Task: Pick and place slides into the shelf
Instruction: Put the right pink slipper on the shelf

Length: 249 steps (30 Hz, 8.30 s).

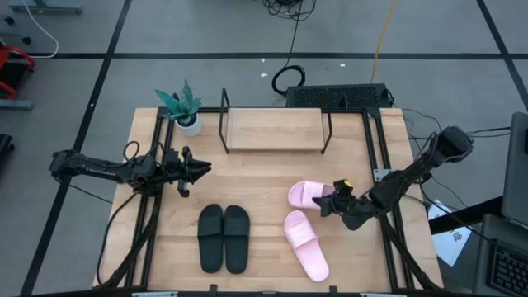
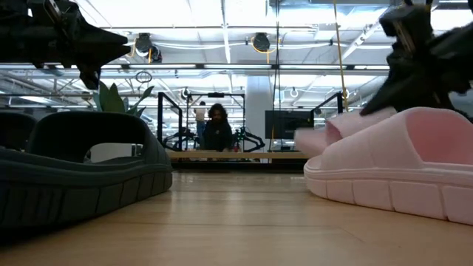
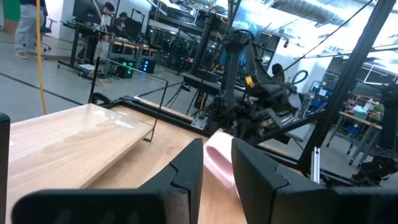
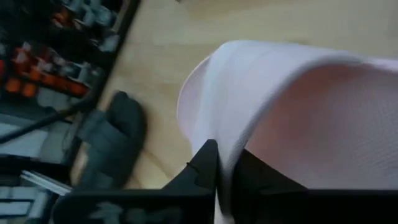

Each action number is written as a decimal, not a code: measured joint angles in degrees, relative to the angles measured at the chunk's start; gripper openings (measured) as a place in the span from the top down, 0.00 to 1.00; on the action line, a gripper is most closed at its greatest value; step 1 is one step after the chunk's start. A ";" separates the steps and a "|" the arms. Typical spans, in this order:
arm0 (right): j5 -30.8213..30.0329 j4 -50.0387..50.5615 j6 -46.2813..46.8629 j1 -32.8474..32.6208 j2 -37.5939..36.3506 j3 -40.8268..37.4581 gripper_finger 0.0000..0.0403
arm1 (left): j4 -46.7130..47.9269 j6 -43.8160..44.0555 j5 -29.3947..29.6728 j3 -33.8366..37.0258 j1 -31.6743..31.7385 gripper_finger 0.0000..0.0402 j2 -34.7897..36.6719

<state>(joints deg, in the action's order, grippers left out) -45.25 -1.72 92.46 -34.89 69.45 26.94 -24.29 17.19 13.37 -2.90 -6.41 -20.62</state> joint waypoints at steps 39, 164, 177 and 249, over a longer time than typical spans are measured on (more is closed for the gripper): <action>-43.46 -37.53 -42.85 31.24 33.27 55.71 1.00 | -6.69 -10.34 1.75 0.01 0.00 0.78 0.02; -2.21 28.54 32.39 60.69 35.27 46.23 0.99 | -2.44 -16.74 4.76 0.01 0.01 0.78 0.00; -0.41 26.17 29.88 60.37 35.72 46.23 0.99 | -2.47 -16.44 4.52 0.02 0.01 0.78 0.02; -1.14 25.65 24.92 58.39 35.83 46.23 0.95 | -2.47 -16.92 1.20 0.02 -0.01 0.78 0.00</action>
<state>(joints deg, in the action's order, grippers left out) -46.39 23.93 117.38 23.51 105.27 73.17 -26.76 0.27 14.57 -2.87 -6.42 -20.62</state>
